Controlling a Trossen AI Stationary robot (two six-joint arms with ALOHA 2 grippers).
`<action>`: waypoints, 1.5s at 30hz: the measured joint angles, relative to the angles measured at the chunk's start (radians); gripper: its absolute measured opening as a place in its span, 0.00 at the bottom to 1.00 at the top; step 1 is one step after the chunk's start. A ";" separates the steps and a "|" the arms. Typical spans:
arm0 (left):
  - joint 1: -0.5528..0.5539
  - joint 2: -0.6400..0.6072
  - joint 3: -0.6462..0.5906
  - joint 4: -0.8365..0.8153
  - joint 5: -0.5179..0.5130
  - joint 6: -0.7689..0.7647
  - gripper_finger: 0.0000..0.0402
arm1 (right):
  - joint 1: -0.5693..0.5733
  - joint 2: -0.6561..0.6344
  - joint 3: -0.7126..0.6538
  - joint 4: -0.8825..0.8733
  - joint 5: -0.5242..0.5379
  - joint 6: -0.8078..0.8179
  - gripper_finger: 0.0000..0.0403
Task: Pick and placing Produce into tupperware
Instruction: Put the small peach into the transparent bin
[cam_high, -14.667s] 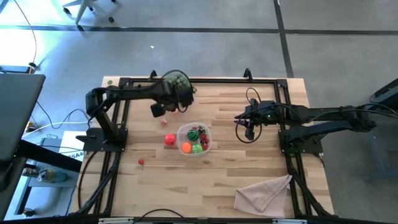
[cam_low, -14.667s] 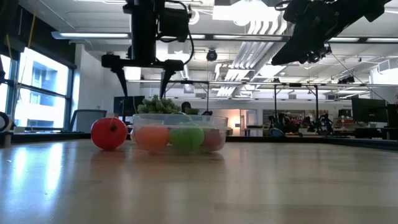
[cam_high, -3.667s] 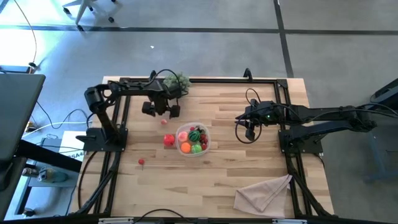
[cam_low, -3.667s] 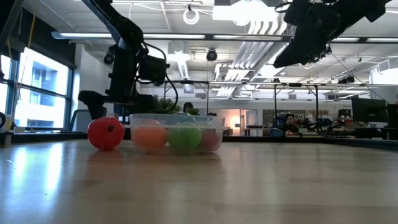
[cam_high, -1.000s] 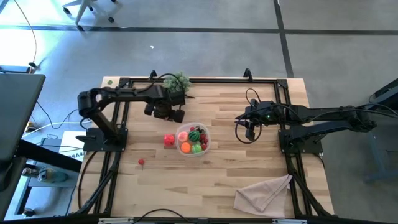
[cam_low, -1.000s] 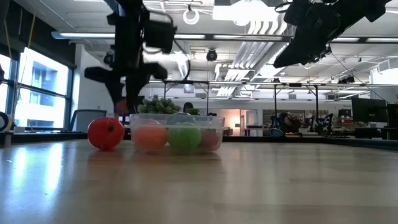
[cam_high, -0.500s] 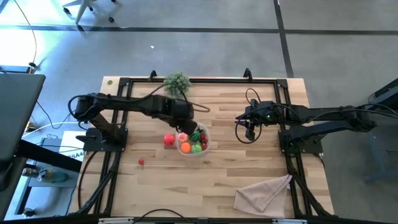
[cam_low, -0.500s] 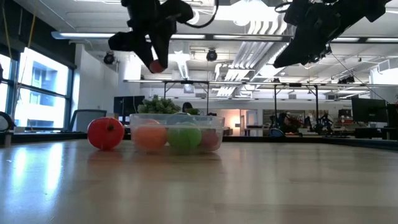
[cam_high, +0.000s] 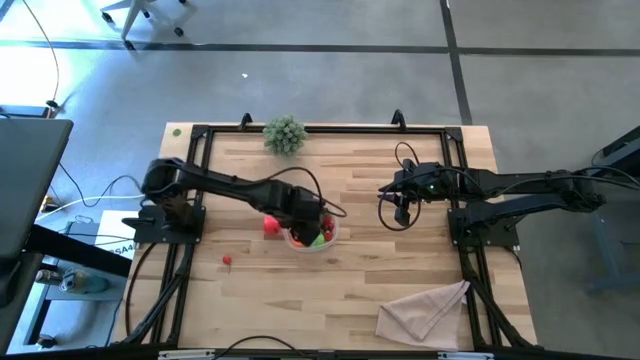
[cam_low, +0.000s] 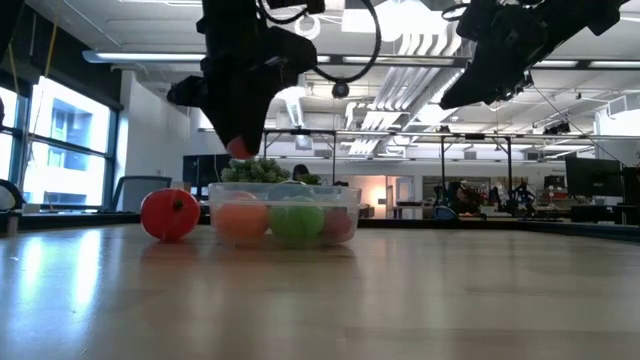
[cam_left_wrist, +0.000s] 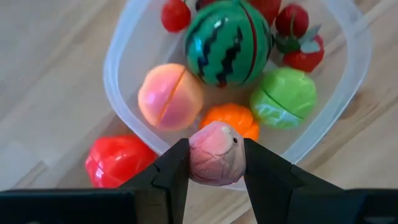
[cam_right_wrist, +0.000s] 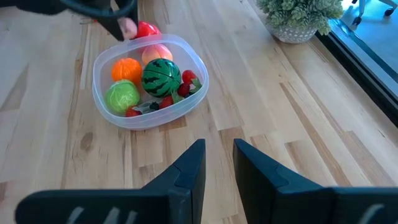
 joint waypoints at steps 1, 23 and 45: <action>-0.004 0.008 0.000 0.001 0.006 0.001 0.31 | 0.000 0.000 0.000 0.000 0.000 0.000 0.18; -0.002 0.081 0.000 0.055 0.020 -0.014 0.31 | 0.000 0.000 0.000 0.000 0.000 0.000 0.18; -0.003 0.108 0.000 0.058 0.005 -0.065 0.31 | 0.000 0.000 0.000 0.000 0.000 0.000 0.18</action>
